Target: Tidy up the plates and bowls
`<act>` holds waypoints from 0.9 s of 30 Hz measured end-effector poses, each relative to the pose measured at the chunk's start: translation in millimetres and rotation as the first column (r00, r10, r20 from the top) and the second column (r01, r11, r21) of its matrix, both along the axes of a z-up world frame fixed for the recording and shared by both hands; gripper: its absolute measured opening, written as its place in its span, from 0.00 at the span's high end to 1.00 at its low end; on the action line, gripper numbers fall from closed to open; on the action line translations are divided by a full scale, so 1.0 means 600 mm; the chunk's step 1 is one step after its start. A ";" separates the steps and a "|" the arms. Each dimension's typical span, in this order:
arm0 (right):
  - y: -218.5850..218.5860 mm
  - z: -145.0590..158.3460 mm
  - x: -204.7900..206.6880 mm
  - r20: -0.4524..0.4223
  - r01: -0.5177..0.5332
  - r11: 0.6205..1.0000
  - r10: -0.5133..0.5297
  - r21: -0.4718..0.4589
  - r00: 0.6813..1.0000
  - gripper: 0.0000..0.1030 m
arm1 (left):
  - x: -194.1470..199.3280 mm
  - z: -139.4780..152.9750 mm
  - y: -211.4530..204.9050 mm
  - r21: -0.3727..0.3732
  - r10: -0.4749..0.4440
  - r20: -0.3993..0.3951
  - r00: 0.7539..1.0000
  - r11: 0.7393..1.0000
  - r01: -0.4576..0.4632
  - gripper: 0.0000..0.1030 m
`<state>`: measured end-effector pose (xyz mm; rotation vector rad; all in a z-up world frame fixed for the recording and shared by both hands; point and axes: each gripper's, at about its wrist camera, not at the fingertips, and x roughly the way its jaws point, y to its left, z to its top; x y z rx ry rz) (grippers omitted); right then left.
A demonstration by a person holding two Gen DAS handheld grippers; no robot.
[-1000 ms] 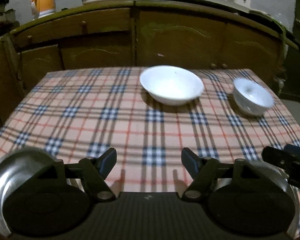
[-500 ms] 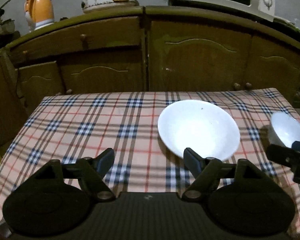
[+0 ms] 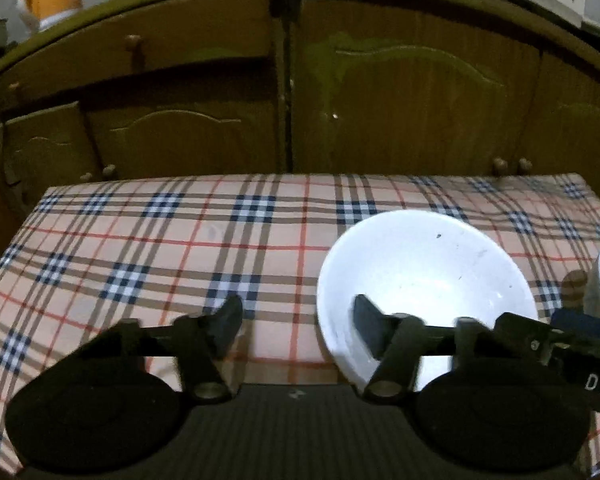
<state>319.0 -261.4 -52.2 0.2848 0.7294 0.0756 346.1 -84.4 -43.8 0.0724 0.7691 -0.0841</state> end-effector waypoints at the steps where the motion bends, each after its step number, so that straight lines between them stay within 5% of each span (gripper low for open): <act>1: 0.001 -0.003 0.005 -0.005 -0.003 1.000 0.003 0.006 1.000 0.30 | 0.004 -0.003 -0.001 0.001 -0.004 -0.008 1.000 1.000 0.004 0.56; 3: 0.001 -0.008 0.011 -0.010 -0.015 1.000 0.015 0.026 1.000 0.46 | 0.007 -0.007 0.000 -0.022 -0.019 -0.019 1.000 1.000 0.018 0.65; 5: 0.004 -0.008 0.012 -0.006 -0.031 0.999 0.031 0.026 1.000 0.72 | 0.004 -0.007 -0.003 -0.035 -0.041 -0.017 0.999 0.999 0.040 0.80; 16: 0.009 0.019 -0.039 0.034 -0.029 0.999 0.029 -0.022 0.999 0.79 | -0.046 0.017 -0.002 -0.058 -0.048 -0.003 0.999 0.997 0.048 0.83; 27: -0.006 0.106 -0.202 0.141 -0.013 0.997 0.024 -0.076 0.990 0.78 | -0.202 0.106 -0.037 -0.014 -0.084 0.119 0.989 0.996 0.086 0.83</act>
